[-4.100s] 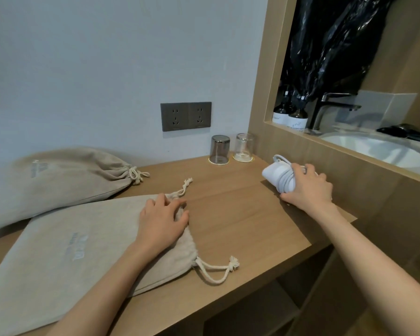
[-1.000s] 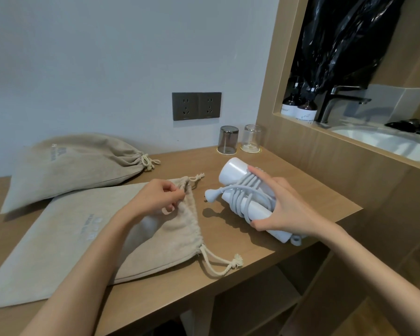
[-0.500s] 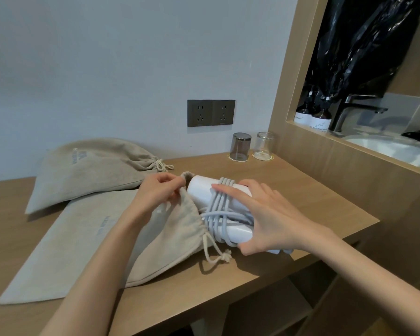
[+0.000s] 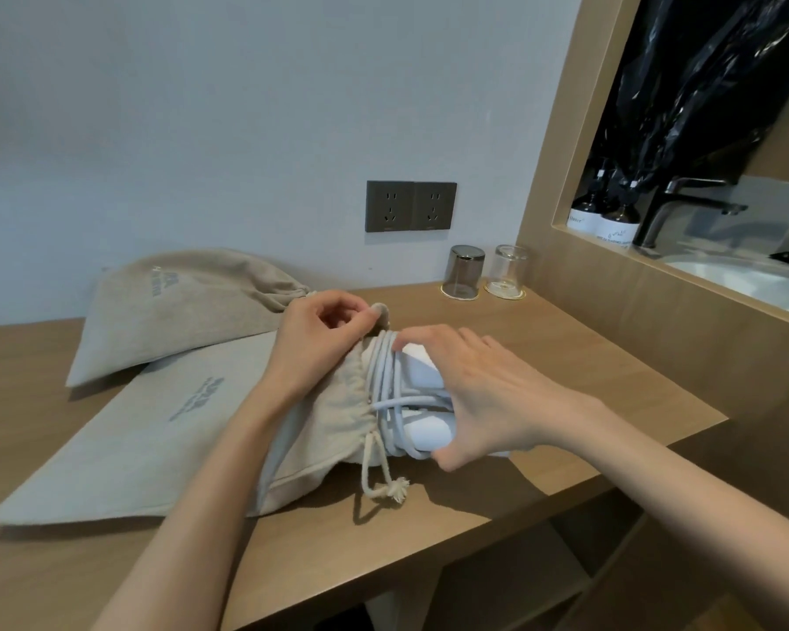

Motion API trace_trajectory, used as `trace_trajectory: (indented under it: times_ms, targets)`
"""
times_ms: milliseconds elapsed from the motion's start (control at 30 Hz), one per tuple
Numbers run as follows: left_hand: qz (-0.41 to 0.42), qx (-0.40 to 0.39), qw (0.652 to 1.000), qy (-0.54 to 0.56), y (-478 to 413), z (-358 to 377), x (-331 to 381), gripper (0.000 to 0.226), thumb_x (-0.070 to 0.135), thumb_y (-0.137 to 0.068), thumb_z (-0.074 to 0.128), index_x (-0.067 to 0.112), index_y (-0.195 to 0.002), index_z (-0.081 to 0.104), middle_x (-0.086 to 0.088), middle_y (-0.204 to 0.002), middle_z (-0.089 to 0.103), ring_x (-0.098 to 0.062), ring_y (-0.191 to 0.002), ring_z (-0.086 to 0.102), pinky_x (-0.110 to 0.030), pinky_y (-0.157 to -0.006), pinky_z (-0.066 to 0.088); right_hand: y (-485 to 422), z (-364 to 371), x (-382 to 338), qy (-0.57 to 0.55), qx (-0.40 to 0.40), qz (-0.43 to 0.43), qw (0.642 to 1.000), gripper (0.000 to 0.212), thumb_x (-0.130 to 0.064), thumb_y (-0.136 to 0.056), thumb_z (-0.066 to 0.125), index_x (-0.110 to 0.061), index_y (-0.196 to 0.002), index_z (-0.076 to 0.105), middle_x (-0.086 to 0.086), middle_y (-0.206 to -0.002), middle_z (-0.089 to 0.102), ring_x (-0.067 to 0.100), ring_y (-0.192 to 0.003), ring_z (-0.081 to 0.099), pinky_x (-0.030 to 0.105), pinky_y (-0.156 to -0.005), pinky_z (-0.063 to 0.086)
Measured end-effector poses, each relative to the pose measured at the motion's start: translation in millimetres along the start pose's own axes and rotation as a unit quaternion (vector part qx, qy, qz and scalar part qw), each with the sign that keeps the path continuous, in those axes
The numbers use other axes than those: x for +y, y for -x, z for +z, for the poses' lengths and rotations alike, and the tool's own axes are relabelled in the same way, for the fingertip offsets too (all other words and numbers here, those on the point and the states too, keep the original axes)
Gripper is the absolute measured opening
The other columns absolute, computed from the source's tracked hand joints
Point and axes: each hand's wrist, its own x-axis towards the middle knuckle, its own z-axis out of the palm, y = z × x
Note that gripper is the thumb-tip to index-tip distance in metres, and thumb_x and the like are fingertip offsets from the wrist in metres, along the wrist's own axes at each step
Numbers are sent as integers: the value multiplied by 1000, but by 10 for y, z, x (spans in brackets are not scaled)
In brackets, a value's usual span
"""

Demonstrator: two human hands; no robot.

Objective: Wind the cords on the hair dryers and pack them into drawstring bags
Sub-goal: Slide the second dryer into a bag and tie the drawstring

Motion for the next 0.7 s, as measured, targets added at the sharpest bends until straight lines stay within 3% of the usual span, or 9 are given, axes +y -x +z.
trace_trajectory:
  times_ms: [133, 267, 400, 600, 700]
  targets:
    - [48, 32, 998, -16, 39, 7, 68, 12, 17, -84, 70, 19, -72, 68, 0, -64, 62, 0, -58, 48, -12, -59, 41, -142, -11, 2, -166, 5, 41, 985, 91, -38, -61, 83, -36, -119, 12, -7, -111, 33, 10, -85, 42, 23, -64, 33]
    - [43, 19, 999, -10, 12, -35, 53, 15, 17, -83, 71, 23, -70, 67, 6, -63, 60, 0, -59, 48, -14, -59, 40, -275, 46, -32, -227, 8, 69, 972, 86, -32, -63, 84, -26, -115, 17, -11, -93, 33, 5, -69, 39, 19, -53, 28]
    - [26, -15, 1000, -2, 0, -34, 14, 10, 16, -83, 72, 14, -73, 70, 3, -65, 64, -2, -60, 51, -16, -59, 41, -342, 127, -141, -213, 15, 64, 975, 80, -34, -63, 83, -23, -109, 19, -10, -86, 31, 5, -65, 33, 22, -52, 23]
    - [43, 34, 991, -120, -17, -34, -78, 14, 24, -84, 68, 17, -72, 68, 5, -64, 64, -8, -64, 57, -14, -63, 40, -341, 198, -241, -96, 12, 20, 995, 79, -40, -61, 81, -27, -107, 19, -4, -99, 33, 11, -80, 36, 18, -61, 30]
    - [13, 16, 995, -101, -15, -28, -89, 11, 24, -84, 68, 16, -76, 68, 3, -70, 66, -2, -65, 56, -14, -63, 42, -342, 223, -221, -136, 4, 12, 991, 79, -39, -62, 82, -32, -103, 16, -5, -100, 33, 9, -83, 37, 20, -60, 32]
